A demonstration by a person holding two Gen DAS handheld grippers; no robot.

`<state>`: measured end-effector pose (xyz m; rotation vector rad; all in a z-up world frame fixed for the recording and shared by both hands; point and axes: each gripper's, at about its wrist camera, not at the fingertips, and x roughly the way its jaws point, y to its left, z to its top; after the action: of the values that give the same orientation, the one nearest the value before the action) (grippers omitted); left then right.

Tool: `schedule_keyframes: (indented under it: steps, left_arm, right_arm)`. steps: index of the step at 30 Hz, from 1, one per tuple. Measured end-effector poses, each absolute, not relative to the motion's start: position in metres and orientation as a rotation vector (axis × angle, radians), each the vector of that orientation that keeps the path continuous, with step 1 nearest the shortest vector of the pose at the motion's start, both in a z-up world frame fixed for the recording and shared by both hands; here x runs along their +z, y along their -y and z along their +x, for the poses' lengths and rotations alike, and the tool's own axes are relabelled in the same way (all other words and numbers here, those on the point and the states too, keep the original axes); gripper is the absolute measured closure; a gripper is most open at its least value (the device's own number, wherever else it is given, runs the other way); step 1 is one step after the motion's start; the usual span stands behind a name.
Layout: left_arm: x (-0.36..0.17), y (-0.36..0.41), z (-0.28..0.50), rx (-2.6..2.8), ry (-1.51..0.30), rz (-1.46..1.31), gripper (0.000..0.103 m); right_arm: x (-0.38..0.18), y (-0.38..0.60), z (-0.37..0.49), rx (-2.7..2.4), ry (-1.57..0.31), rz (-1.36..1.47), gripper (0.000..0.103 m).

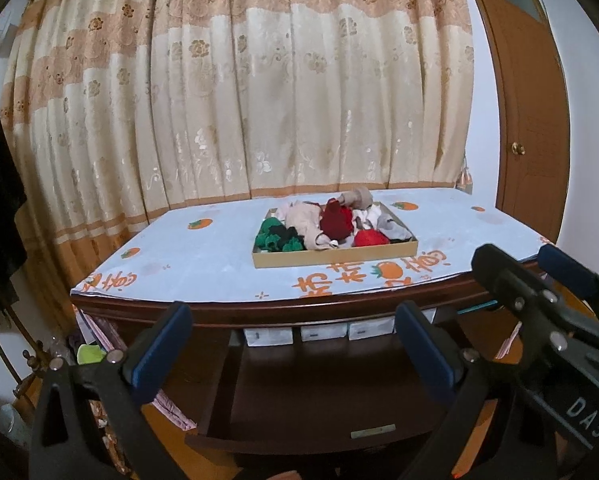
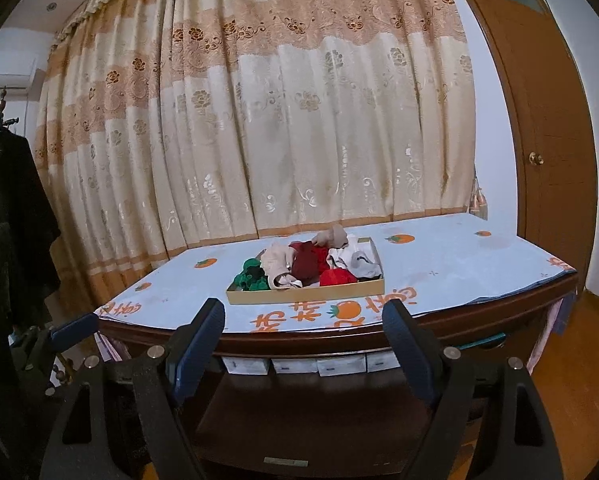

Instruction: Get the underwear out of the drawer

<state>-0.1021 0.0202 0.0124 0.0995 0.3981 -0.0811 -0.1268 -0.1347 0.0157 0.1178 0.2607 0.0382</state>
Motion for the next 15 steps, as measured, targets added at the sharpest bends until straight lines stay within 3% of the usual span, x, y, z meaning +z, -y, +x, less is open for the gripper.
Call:
schedule_keyframes:
  steps: [15]
  left_arm:
    - [0.0087,-0.0169,-0.1009,-0.088,-0.412,0.105,0.0]
  right_arm:
    - [0.0138,0.1373,-0.1241,0.033,-0.273,0.139,0.02]
